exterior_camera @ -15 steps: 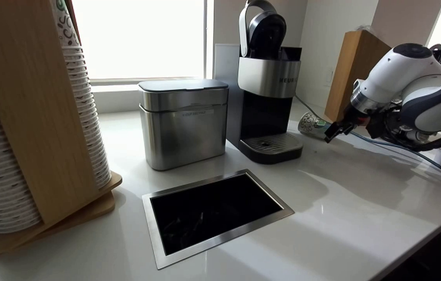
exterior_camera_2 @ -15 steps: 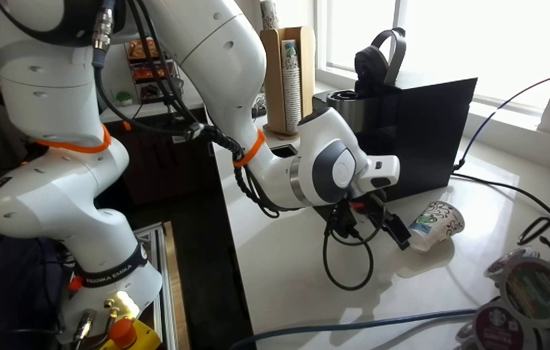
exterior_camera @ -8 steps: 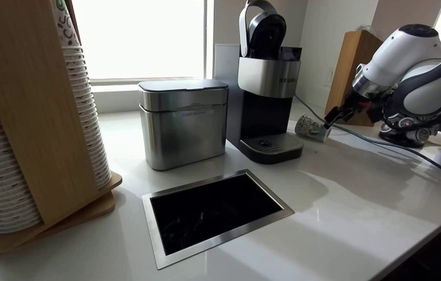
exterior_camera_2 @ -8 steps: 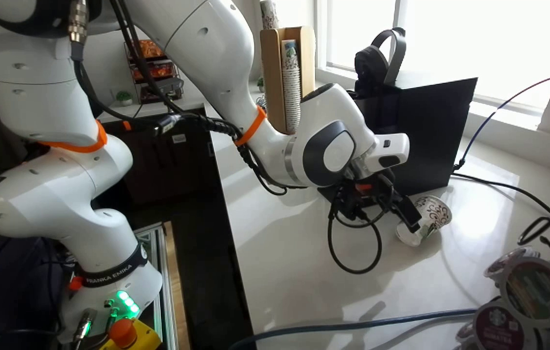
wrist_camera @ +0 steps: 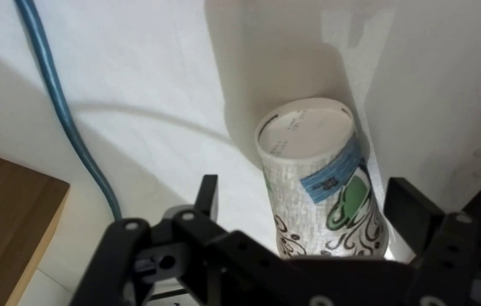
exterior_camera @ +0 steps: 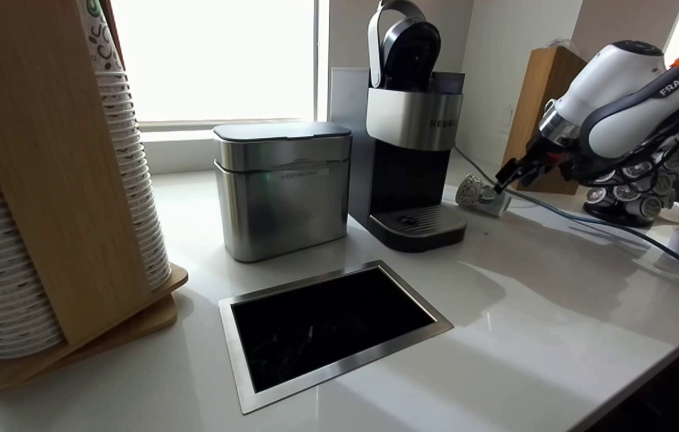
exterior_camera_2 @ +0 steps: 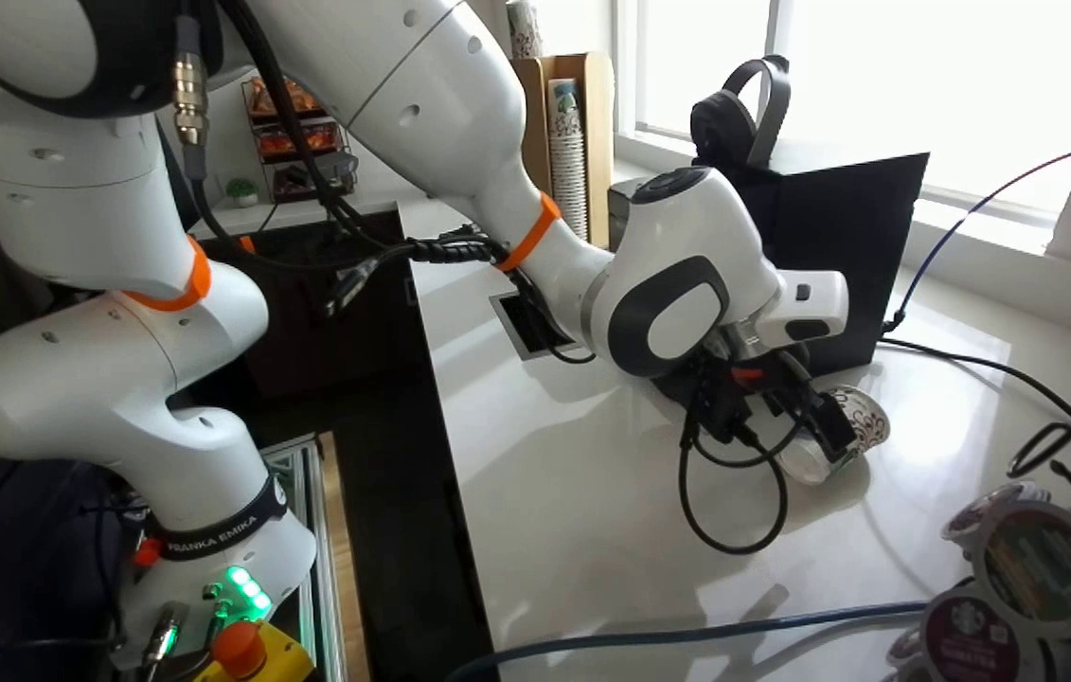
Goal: Put the cup on the washing machine
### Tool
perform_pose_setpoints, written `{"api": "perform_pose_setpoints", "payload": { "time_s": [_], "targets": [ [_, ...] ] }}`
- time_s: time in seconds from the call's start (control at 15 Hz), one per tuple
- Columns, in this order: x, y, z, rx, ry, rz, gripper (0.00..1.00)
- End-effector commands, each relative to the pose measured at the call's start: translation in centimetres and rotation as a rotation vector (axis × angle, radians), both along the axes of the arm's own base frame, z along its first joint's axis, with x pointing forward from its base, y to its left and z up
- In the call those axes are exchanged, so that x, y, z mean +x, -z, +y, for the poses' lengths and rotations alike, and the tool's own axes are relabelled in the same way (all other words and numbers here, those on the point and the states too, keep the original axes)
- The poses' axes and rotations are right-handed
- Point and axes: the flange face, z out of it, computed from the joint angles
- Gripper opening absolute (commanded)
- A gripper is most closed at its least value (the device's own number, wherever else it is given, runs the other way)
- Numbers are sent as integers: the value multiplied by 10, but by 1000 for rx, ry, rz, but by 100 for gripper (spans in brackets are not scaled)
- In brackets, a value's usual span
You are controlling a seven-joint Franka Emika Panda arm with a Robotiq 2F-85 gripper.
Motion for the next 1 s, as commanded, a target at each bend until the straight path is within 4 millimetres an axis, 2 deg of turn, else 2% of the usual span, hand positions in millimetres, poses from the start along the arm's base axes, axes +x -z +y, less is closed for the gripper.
{"api": "perform_pose_setpoints", "payload": {
  "time_s": [0.0, 0.27, 0.53, 0.67, 0.93],
  "targets": [
    [13, -9, -20, 8, -38, 79, 100],
    [27, -15, -38, 0, -87, 114, 100],
    [42, -2, -56, 50, -115, 112, 100],
    [51, 4, -51, 63, -157, 116, 100],
    [57, 3, -33, 90, -312, 142, 100]
  ]
}}
